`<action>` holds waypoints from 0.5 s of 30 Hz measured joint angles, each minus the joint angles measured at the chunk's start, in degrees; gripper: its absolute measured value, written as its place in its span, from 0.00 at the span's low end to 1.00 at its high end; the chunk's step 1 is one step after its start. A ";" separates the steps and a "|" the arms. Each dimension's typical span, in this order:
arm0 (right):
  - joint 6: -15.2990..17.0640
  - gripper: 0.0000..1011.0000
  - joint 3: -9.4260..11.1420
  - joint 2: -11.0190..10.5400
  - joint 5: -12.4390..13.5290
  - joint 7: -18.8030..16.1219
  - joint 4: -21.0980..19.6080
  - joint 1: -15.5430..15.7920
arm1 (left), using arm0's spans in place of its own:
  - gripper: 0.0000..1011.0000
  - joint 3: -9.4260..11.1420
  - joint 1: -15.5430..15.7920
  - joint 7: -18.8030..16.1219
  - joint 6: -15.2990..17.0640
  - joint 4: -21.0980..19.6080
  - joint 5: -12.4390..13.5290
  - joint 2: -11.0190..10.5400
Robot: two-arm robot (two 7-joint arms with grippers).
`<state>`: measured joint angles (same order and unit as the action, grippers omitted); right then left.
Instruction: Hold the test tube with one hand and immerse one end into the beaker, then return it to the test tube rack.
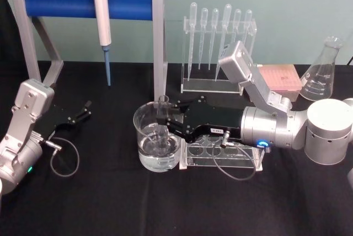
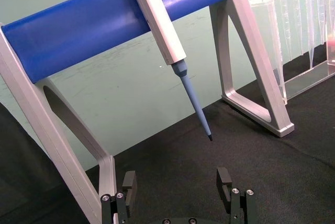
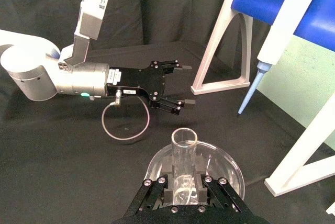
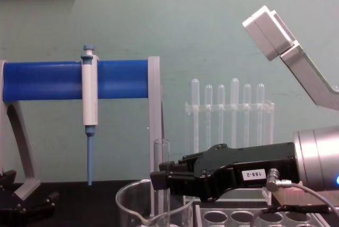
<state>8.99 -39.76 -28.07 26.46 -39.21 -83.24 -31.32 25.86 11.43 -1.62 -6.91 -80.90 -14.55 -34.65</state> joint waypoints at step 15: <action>0.00 0.24 0.00 0.00 0.00 0.00 0.00 0.00 | 0.99 0.00 0.00 0.00 0.00 0.00 0.00 0.00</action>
<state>8.99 -39.76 -28.07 26.46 -39.21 -83.24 -31.32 25.86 11.43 -1.62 -6.91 -80.90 -14.54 -34.65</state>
